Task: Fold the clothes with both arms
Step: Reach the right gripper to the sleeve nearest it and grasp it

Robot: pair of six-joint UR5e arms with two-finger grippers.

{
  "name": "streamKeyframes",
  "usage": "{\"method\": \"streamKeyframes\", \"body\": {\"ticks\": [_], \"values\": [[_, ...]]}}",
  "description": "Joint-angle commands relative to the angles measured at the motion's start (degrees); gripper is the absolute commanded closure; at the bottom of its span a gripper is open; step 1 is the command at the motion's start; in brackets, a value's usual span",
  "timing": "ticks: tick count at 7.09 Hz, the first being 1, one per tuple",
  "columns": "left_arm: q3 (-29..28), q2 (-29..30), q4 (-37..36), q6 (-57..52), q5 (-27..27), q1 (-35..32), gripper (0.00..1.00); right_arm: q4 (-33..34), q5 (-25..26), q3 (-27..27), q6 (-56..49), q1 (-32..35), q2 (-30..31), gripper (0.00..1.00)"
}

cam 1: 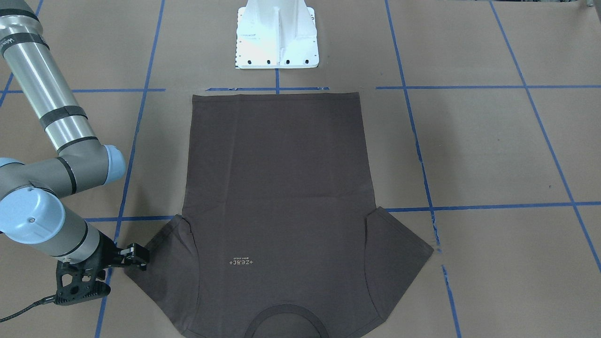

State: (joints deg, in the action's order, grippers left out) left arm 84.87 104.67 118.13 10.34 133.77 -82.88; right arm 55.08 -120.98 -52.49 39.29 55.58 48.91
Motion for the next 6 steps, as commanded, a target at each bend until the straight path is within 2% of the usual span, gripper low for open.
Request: {"method": "streamKeyframes", "body": {"ticks": [1,2,4,5,6], "values": [[-0.1,0.1,-0.1,0.1,0.0,0.0,0.00,0.0,0.2,0.6,0.2,-0.4,-0.1,0.28],[-0.1,0.1,-0.1,0.1,0.0,0.0,0.00,0.1,0.2,0.6,0.2,-0.4,-0.3,0.54],[-0.2,0.3,-0.2,0.1,0.0,0.0,0.00,0.2,0.1,0.6,0.0,-0.4,-0.3,0.92],[-0.3,0.5,-0.3,0.1,0.0,0.0,0.00,0.2,0.2,0.6,0.0,-0.4,-0.4,1.00],[-0.3,0.7,-0.5,0.1,-0.1,0.0,0.00,0.2,0.2,0.4,0.0,-0.3,-0.9,1.00]]}}
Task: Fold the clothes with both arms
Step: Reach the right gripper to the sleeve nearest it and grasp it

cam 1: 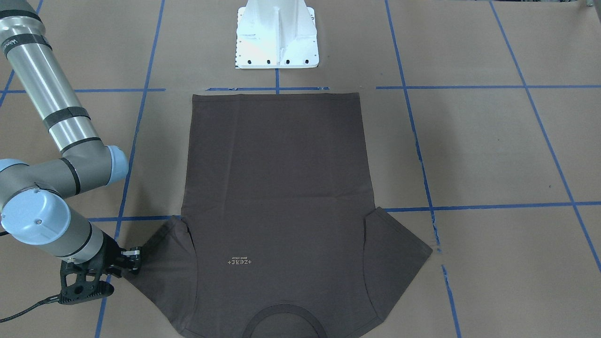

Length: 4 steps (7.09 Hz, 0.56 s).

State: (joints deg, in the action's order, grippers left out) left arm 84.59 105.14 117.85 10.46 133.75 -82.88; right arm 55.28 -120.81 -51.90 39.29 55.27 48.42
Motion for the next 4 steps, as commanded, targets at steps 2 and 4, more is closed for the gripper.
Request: {"method": "streamKeyframes", "body": {"ticks": [2,4], "values": [[-0.3,0.6,-0.3,0.0,-0.1,0.0,0.01,0.1,-0.1,-2.0,0.3,0.1,-2.4,1.00],[-0.7,0.6,-0.2,0.0,0.0,0.0,0.01,0.2,-0.5,-8.0,0.6,-0.5,-3.6,1.00]]}}
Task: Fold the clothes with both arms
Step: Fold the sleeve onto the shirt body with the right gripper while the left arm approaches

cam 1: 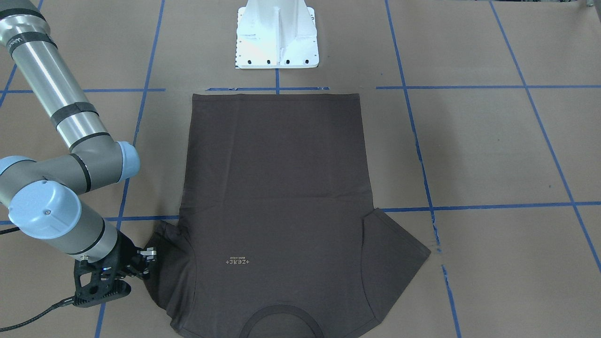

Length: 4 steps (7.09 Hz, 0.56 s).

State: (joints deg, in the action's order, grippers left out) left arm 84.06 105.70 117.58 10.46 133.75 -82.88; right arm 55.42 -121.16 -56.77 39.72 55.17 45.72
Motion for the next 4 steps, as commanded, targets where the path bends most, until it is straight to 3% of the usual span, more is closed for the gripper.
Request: {"method": "streamKeyframes", "body": {"ticks": [1,3,4], "values": [[-0.1,0.0,0.0,0.0,0.0,0.0,0.01,0.7,1.6,-3.1,2.3,-3.2,-3.5,1.00],[-0.1,0.0,0.0,0.0,0.0,0.0,0.01,3.6,15.6,1.6,5.6,-10.4,-11.2,1.00],[-0.1,0.2,-0.1,0.1,0.0,0.0,0.01,3.6,19.6,3.8,5.6,-11.9,-12.1,1.00]]}}
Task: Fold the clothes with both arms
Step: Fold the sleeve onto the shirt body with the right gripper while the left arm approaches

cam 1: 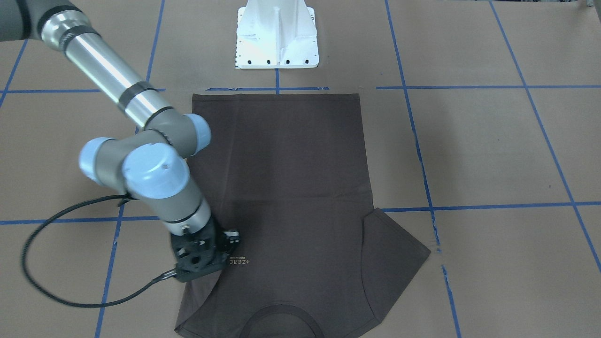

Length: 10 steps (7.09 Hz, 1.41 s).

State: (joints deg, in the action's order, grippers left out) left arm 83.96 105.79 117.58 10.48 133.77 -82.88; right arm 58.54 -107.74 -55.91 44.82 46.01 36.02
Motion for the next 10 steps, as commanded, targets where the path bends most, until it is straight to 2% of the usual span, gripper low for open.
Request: {"method": "streamKeyframes", "body": {"ticks": [1,2,3,4,5,6,7,8,9,10], "values": [[0.0,0.4,0.0,0.2,0.0,0.0,0.01,0.2,6.7,3.2,0.4,-3.0,-2.0,0.06],[0.0,0.5,0.2,0.2,0.0,0.0,0.00,-0.1,6.8,3.2,0.5,-3.1,-1.8,0.00],[-0.6,0.7,0.4,0.5,-0.1,0.1,0.00,-0.1,6.7,3.1,1.0,-2.9,-1.8,0.00],[-2.1,3.3,0.6,5.7,-0.9,1.9,0.00,0.0,5.6,2.9,3.6,-2.2,-1.8,0.00],[-2.3,5.7,1.0,12.4,-5.1,6.2,0.00,0.7,-0.2,2.4,4.7,-0.5,-1.0,0.00],[-2.6,6.9,4.8,21.4,-8.3,10.9,0.00,6.5,-6.3,-1.6,4.8,2.2,1.6,0.00],[-3.7,7.6,10.9,31.9,-11.0,14.6,0.00,14.8,-12.8,-7.9,4.4,5.3,4.2,0.00],[-4.9,8.3,15.7,39.0,-17.3,19.4,0.00,18.4,-18.2,-14.7,4.1,7.9,9.4,0.00],[-7.5,10.9,17.8,44.8,-24.6,24.1,0.00,17.8,-17.9,-22.2,4.0,8.0,16.3,0.00],[-9.5,12.6,17.9,48.5,-29.7,28.1,0.00,17.4,-17.8,-25.4,4.5,8.1,17.8,0.00]]}}
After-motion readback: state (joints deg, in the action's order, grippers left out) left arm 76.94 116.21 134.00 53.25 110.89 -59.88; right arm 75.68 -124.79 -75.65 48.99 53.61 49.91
